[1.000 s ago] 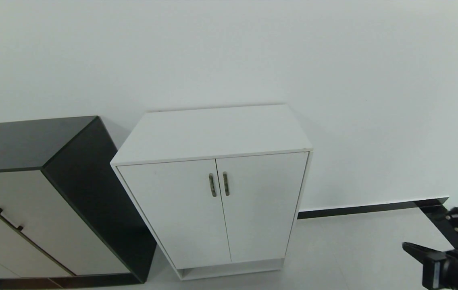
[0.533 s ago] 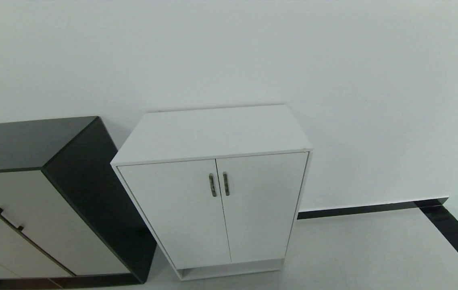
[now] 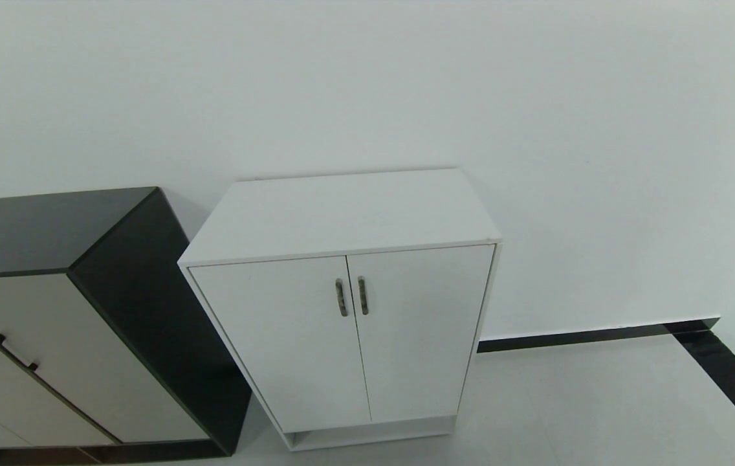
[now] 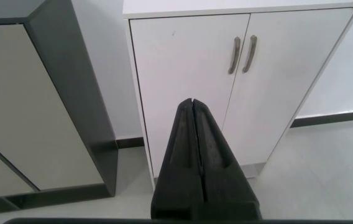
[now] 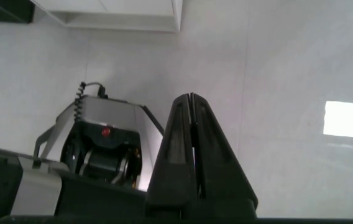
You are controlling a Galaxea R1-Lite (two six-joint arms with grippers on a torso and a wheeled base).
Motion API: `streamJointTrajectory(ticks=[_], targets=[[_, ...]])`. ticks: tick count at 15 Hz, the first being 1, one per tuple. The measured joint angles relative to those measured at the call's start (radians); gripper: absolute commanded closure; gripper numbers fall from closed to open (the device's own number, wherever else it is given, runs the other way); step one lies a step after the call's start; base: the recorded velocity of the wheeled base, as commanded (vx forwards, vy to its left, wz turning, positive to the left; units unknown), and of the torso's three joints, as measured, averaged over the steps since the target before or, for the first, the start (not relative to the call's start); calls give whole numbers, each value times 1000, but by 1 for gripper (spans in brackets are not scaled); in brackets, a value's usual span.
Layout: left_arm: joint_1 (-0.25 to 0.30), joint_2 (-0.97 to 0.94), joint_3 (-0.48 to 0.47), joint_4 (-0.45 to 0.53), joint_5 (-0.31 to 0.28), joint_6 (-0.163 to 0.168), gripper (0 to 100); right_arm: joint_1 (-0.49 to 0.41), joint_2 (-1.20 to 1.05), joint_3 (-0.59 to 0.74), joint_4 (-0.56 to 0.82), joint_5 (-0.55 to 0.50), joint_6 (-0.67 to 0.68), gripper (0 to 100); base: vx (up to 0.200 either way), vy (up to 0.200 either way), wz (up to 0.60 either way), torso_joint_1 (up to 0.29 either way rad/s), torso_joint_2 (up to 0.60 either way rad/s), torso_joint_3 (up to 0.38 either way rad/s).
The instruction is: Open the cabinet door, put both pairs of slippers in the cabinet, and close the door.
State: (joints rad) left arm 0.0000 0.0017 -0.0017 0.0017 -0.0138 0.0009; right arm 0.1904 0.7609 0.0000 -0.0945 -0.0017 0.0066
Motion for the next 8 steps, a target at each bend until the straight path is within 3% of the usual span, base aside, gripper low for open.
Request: streamJointTrajectory(ticks=[8], targets=[[0,0,0,0,0,-1,100,42,-43,0,45,0,0,100,0,0,0,0,0,0]])
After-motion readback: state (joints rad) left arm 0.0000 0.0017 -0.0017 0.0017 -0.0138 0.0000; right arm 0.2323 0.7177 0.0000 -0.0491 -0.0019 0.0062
